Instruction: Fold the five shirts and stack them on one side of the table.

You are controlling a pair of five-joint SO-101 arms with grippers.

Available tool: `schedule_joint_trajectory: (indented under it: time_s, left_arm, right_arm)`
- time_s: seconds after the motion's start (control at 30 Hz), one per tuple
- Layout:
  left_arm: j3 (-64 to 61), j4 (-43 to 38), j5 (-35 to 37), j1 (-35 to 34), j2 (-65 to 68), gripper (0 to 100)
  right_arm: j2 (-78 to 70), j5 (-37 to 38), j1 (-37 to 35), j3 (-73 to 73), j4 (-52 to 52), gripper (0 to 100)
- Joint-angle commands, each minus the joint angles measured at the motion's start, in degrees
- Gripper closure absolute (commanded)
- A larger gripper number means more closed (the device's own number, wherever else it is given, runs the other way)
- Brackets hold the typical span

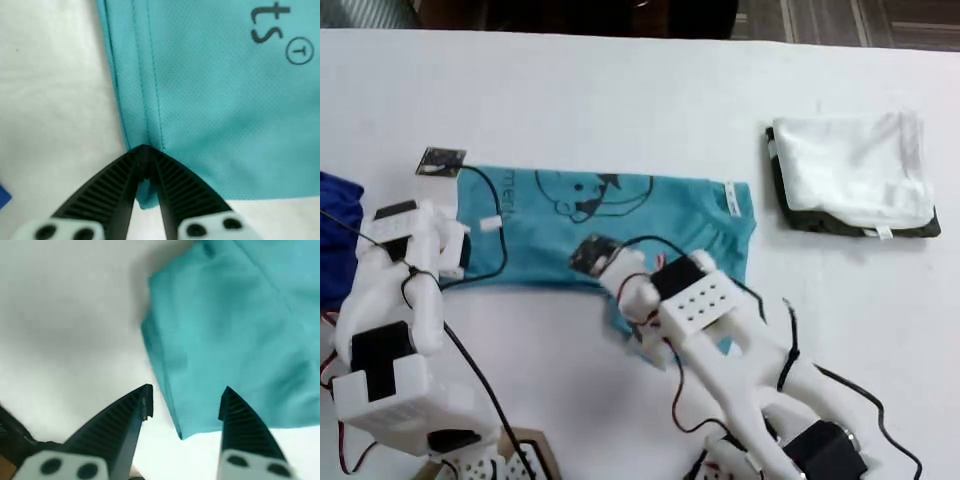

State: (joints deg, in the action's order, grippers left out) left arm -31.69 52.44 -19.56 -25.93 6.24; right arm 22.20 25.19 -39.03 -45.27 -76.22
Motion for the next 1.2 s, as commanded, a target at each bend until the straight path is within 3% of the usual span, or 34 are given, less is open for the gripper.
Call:
schedule_joint_trajectory:
  time_s: [0.0, 0.17, 0.27, 0.57, 0.8, 1.07, 1.17]
  left_arm:
    - [-0.22, -0.97, 0.00, -0.97, -0.35, 97]
    - [-0.22, -0.97, 0.00, -0.97, -0.35, 97]
    - [-0.22, -0.97, 0.00, -0.97, -0.35, 97]
    - [-0.22, -0.97, 0.00, -0.97, -0.35, 97]
    - [-0.22, -0.97, 0.00, -0.97, -0.35, 97]
    - [-0.22, -0.97, 0.00, -0.97, -0.35, 97]
    - [-0.22, -0.97, 0.00, -0.97, -0.35, 97]
  right_arm:
    - [2.42, 0.09, -2.68, -1.85, 1.19, 77.9]
    - [2.42, 0.09, -1.10, -8.79, 7.60, 77.9]
    - [2.42, 3.78, 1.71, -11.34, 11.21, 77.9]
    - [2.42, 8.88, 7.78, -15.82, 14.90, 78.2]
    - [2.33, 8.88, 10.33, -16.44, 19.21, 89.7]
    - [-3.82, 8.88, 10.33, -15.21, 19.74, 90.6]
    - [-5.41, 8.88, 10.33, -13.10, 20.00, 97.7]
